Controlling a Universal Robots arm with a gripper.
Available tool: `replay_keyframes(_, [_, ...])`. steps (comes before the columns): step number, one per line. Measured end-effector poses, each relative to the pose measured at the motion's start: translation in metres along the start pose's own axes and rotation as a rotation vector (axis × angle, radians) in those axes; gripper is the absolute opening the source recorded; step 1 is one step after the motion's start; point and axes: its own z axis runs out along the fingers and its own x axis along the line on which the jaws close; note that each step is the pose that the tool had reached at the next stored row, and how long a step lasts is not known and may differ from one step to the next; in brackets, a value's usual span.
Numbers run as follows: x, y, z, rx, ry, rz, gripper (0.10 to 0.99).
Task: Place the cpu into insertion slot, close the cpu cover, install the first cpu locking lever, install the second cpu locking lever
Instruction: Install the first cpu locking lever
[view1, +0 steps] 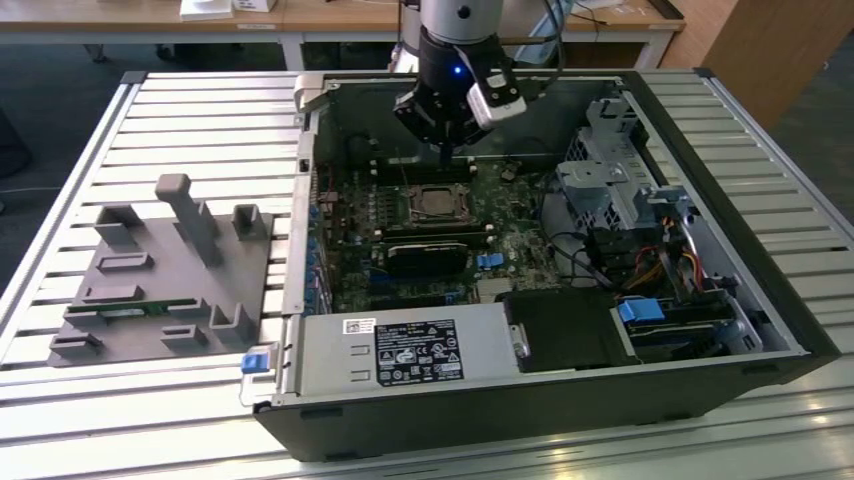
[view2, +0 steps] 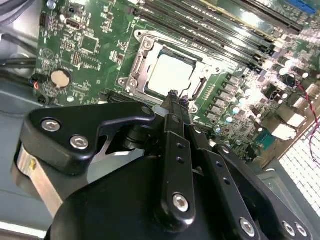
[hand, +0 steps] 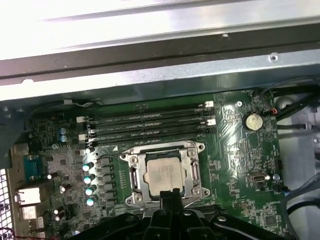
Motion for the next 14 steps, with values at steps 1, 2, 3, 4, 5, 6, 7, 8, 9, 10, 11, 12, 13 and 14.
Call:
replay_keyframes(1, [0.0,0.0,0.0002,-0.009,0.0008,-0.005,0.106])
replay_keyframes(2, [0.0,0.0,0.0004,-0.02,0.0025,-0.01,0.106])
replay_keyframes(3, [0.0001,0.0,0.0007,-0.031,0.0042,-0.015,0.106])
replay_keyframes(4, [0.0001,-0.0001,0.001,-0.037,0.0051,-0.021,0.106])
replay_keyframes(5, [0.0003,0.0,0.0012,-0.038,0.0052,-0.028,0.106])
replay_keyframes(6, [0.0003,0.0,0.0013,-0.038,0.0049,-0.036,0.106])
replay_keyframes(7, [0.0006,-0.0001,0.0015,-0.038,0.0043,-0.042,0.106])
replay_keyframes(8, [0.0014,-0.0002,0.0018,-0.039,0.0036,-0.046,0.106])
replay_keyframes(9, [0.0031,-0.0005,0.0021,-0.039,0.0029,-0.047,0.106])
replay_keyframes(10, [0.0053,-0.0008,0.0023,-0.038,0.0025,-0.048,0.106])
replay_keyframes(11, [0.0076,-0.0011,0.0026,-0.038,0.002,-0.049,0.106])
replay_keyframes(12, [0.0093,-0.0013,0.0028,-0.039,0.0017,-0.049,0.106])
replay_keyframes(13, [0.0103,-0.0014,0.0028,-0.039,0.0017,-0.049,0.106])
replay_keyframes(14, [0.0111,-0.0015,0.0029,-0.039,0.0017,-0.049,0.106])
